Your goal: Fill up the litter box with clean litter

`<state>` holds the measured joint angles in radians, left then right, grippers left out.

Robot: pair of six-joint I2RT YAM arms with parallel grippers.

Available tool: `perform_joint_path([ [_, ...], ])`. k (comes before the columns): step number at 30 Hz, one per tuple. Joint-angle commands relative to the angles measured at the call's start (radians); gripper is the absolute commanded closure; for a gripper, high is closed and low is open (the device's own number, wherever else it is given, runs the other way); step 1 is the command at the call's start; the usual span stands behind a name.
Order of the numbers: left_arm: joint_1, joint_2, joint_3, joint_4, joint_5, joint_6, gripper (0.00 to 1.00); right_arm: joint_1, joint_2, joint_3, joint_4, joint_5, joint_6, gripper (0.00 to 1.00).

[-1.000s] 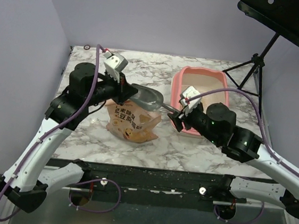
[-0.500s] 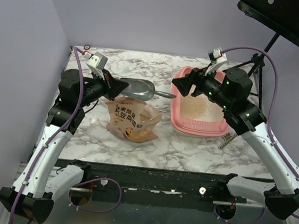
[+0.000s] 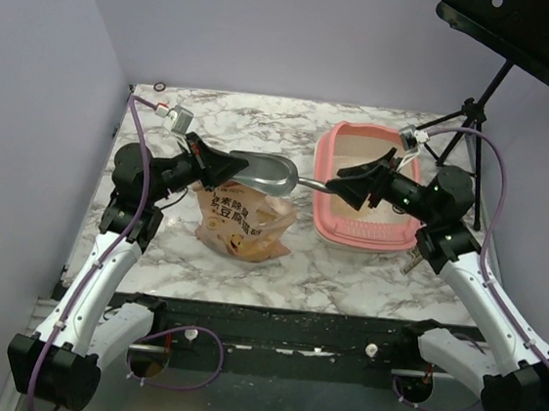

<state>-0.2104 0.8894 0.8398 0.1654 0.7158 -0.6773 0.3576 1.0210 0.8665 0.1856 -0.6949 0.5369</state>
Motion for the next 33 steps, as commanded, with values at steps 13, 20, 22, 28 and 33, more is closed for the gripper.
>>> perform_joint_path([
  [13, 0.008, -0.007, -0.045, 0.204, 0.030, -0.107, 1.00, -0.002, 0.042, -0.090, 0.382, -0.164, 0.258, 0.23],
  [20, 0.008, 0.005, -0.050, 0.212, 0.022, -0.100, 1.00, 0.001, 0.070, -0.086, 0.426, -0.192, 0.293, 0.26],
  [22, 0.008, 0.013, -0.051, 0.220, 0.022, -0.103, 1.00, 0.006, 0.077, -0.080, 0.423, -0.203, 0.284, 0.30],
  [28, 0.008, 0.031, -0.071, 0.264, 0.022, -0.136, 1.00, 0.015, 0.100, -0.069, 0.439, -0.213, 0.299, 0.36],
  [33, 0.008, 0.037, -0.071, 0.261, 0.027, -0.133, 1.00, 0.026, 0.117, -0.061, 0.437, -0.212, 0.290, 0.40],
])
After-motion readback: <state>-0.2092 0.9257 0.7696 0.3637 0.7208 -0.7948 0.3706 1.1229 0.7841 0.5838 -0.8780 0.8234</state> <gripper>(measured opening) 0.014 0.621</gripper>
